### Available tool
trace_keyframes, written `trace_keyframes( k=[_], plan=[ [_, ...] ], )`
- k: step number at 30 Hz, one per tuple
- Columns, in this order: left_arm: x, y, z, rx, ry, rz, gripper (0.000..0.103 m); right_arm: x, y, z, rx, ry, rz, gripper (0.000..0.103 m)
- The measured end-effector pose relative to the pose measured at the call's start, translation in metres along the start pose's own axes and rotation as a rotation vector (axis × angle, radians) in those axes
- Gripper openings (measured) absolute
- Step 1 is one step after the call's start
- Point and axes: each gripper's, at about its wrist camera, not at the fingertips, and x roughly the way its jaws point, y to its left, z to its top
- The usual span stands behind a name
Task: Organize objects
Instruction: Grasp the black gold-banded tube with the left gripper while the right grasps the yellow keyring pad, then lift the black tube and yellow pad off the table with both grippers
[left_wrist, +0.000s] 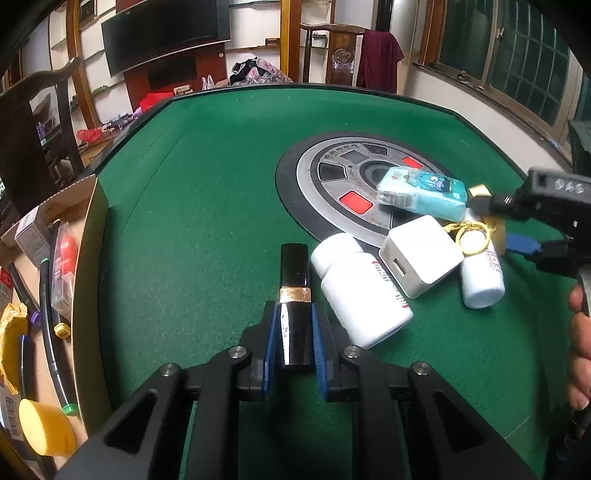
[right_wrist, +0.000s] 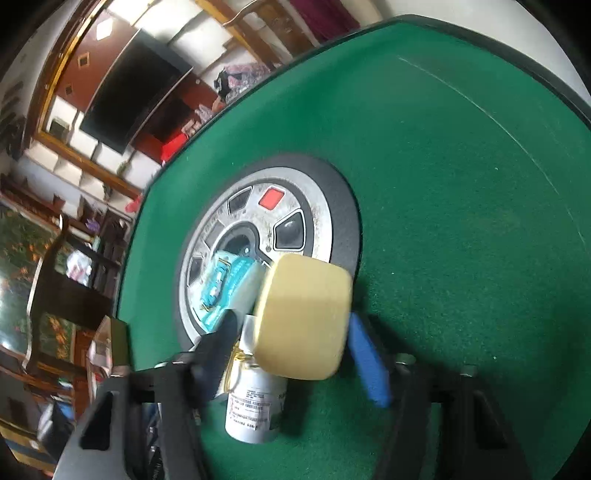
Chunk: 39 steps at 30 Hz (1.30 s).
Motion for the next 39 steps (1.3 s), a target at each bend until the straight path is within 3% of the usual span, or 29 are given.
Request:
trace_keyframes(
  k=[7,13,16,24,39],
  plan=[
    [0.002,0.002,0.000,-0.008,-0.008,-0.014,0.017,-0.019,-0.010,-0.008,0.001,-0.038,0.012,0.055],
    [0.000,0.006,0.000,-0.038,-0.008,-0.056,0.017,-0.071,0.006,-0.014,-0.087,-0.209,0.023,0.055],
    [-0.004,0.003,-0.001,-0.028,-0.028,-0.053,0.017,-0.083,0.020,-0.021,-0.140,-0.252,0.029,0.055],
    [-0.016,-0.001,0.001,-0.016,-0.092,-0.018,0.017,-0.071,0.051,-0.043,-0.255,-0.189,0.068,0.055],
    [-0.042,0.004,-0.012,-0.049,-0.176,0.038,0.017,-0.058,0.069,-0.061,-0.350,-0.160,0.080,0.055]
  ],
)
